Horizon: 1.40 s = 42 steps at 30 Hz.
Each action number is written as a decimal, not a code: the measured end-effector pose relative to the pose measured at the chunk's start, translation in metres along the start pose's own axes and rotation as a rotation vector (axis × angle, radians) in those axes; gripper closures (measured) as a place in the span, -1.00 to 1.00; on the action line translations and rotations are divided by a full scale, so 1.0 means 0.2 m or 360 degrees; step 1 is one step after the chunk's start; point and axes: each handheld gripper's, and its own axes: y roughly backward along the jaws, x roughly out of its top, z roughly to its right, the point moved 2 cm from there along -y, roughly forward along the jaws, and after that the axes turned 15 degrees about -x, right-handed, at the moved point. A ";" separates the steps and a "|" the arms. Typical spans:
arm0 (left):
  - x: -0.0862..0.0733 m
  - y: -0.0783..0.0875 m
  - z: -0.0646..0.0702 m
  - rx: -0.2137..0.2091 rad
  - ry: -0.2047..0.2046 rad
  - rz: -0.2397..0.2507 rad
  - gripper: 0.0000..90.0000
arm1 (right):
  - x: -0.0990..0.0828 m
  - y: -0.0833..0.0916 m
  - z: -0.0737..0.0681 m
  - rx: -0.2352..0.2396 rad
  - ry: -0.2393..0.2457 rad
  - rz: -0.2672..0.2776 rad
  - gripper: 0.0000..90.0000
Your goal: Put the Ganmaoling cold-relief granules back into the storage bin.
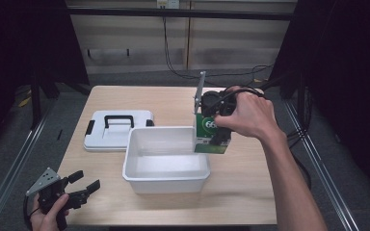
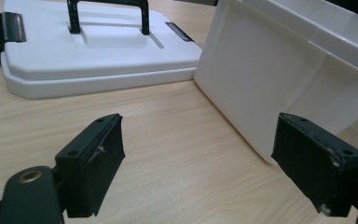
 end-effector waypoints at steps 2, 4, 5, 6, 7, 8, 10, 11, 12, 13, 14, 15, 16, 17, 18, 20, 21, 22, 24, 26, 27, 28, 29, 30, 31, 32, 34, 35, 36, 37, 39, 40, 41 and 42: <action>0.00 0.00 0.00 0.0000 -0.0002 0.0003 -0.64 | 0.03 -0.01 0.00 0.0005 0.0007 -0.0014 -0.65; 0.00 0.00 0.00 -0.0001 0.0000 0.0001 -0.64 | 0.05 -0.02 0.00 0.0012 0.0029 -0.0016 -0.65; 0.00 0.00 0.00 -0.0001 0.0002 0.0002 -0.64 | 0.06 -0.03 0.00 0.0022 0.0035 -0.0008 -0.65; 0.00 0.00 0.00 -0.0001 -0.0002 0.0002 -0.64 | 0.07 -0.04 0.00 0.0018 0.0043 -0.0008 -0.65; 0.00 0.00 0.00 -0.0001 -0.0002 0.0001 -0.64 | 0.08 -0.04 0.00 0.0021 0.0035 -0.0010 -0.65; 0.00 0.00 0.00 -0.0001 -0.0002 0.0000 -0.64 | 0.08 -0.05 0.01 0.0013 0.0037 -0.0002 -0.65; 0.00 0.00 0.00 -0.0001 -0.0002 0.0001 -0.64 | 0.10 -0.06 0.01 0.0004 0.0050 0.0002 -0.65; 0.00 0.00 0.00 -0.0001 -0.0003 0.0001 -0.64 | 0.11 -0.07 0.01 0.0007 0.0046 0.0001 -0.65; 0.00 0.00 0.00 0.0001 -0.0002 0.0001 -0.64 | 0.12 -0.08 0.01 0.0014 0.0063 0.0007 -0.65; 0.00 0.00 0.00 0.0003 -0.0008 0.0000 -0.64 | 0.13 -0.09 0.00 0.0014 0.0073 0.0010 -0.65; 0.00 0.00 0.00 0.0004 -0.0010 0.0001 -0.64 | 0.14 -0.10 0.00 0.0029 0.0065 0.0010 -0.65; 0.00 0.00 0.00 0.0002 -0.0011 0.0001 -0.64 | 0.15 -0.10 0.00 0.0027 0.0074 0.0001 -0.65; 0.00 0.00 0.00 0.0002 -0.0011 0.0001 -0.64 | 0.16 -0.11 0.00 0.0034 0.0076 0.0005 -0.65; 0.00 0.00 0.00 0.0003 -0.0012 0.0001 -0.64 | 0.16 -0.12 0.00 0.0031 0.0088 0.0005 -0.65; 0.00 0.00 0.00 0.0002 -0.0011 0.0001 -0.64 | 0.17 -0.13 0.00 0.0040 0.0091 0.0003 -0.65; 0.00 0.00 0.00 0.0000 -0.0006 0.0003 -0.64 | 0.18 -0.14 -0.01 0.0028 0.0104 0.0006 -0.65; 0.00 0.00 0.00 0.0000 -0.0006 0.0003 -0.64 | 0.19 -0.14 -0.01 0.0023 0.0103 0.0011 -0.65; 0.00 0.00 0.00 0.0001 -0.0007 0.0001 -0.64 | 0.19 -0.15 -0.01 0.0019 0.0114 0.0017 -0.65; 0.00 0.00 0.00 0.0001 -0.0005 0.0001 -0.64 | 0.20 -0.16 -0.01 0.0024 0.0124 0.0023 -0.65; 0.00 0.00 0.00 0.0001 -0.0006 0.0003 -0.64 | 0.21 -0.17 -0.02 0.0027 0.0120 0.0007 -0.65; 0.00 0.00 0.00 -0.0001 -0.0007 0.0002 -0.64 | 0.22 -0.18 -0.02 0.0029 0.0123 0.0010 -0.65; 0.00 0.00 0.00 -0.0001 -0.0005 0.0002 -0.64 | 0.22 -0.18 -0.02 0.0020 0.0125 -0.0001 -0.65; 0.00 0.00 0.00 0.0000 -0.0013 -0.0001 -0.64 | 0.23 -0.20 -0.03 0.0026 0.0134 0.0012 -0.65; 0.00 0.00 0.00 -0.0002 -0.0012 0.0000 -0.64 | 0.23 -0.20 -0.03 0.0030 0.0131 -0.0002 -0.65; 0.00 0.00 0.00 -0.0004 -0.0011 0.0003 -0.64 | 0.24 -0.21 -0.03 0.0031 0.0134 -0.0008 -0.65; 0.00 0.00 0.00 -0.0003 -0.0012 0.0003 -0.64 | 0.24 -0.22 -0.03 0.0032 0.0144 -0.0007 -0.65; 0.00 0.00 0.00 -0.0005 -0.0006 0.0002 -0.64 | 0.25 -0.25 -0.04 0.0035 0.0150 -0.0022 -0.65; 0.00 0.00 0.00 -0.0006 -0.0006 0.0003 -0.64 | 0.25 -0.26 -0.04 0.0045 0.0154 -0.0022 -0.65; 0.00 0.00 0.00 -0.0007 -0.0006 0.0003 -0.64 | 0.25 -0.27 -0.05 0.0045 0.0151 -0.0014 -0.65; 0.00 0.00 0.00 -0.0005 -0.0013 -0.0001 -0.64 | 0.25 -0.28 -0.05 0.0047 0.0159 -0.0019 -0.65; 0.00 0.00 0.00 -0.0005 -0.0006 0.0002 -0.64 | 0.25 -0.30 -0.06 0.0055 0.0150 -0.0031 -0.65; 0.00 0.00 0.00 -0.0004 -0.0007 0.0001 -0.64 | 0.25 -0.31 -0.06 0.0059 0.0150 -0.0031 -0.65; 0.00 0.00 0.00 -0.0004 -0.0012 -0.0001 -0.64 | 0.26 -0.32 -0.07 0.0065 0.0159 -0.0040 -0.65; 0.00 0.00 0.00 -0.0005 -0.0006 0.0002 -0.64 | 0.26 -0.33 -0.07 0.0062 0.0159 -0.0048 -0.65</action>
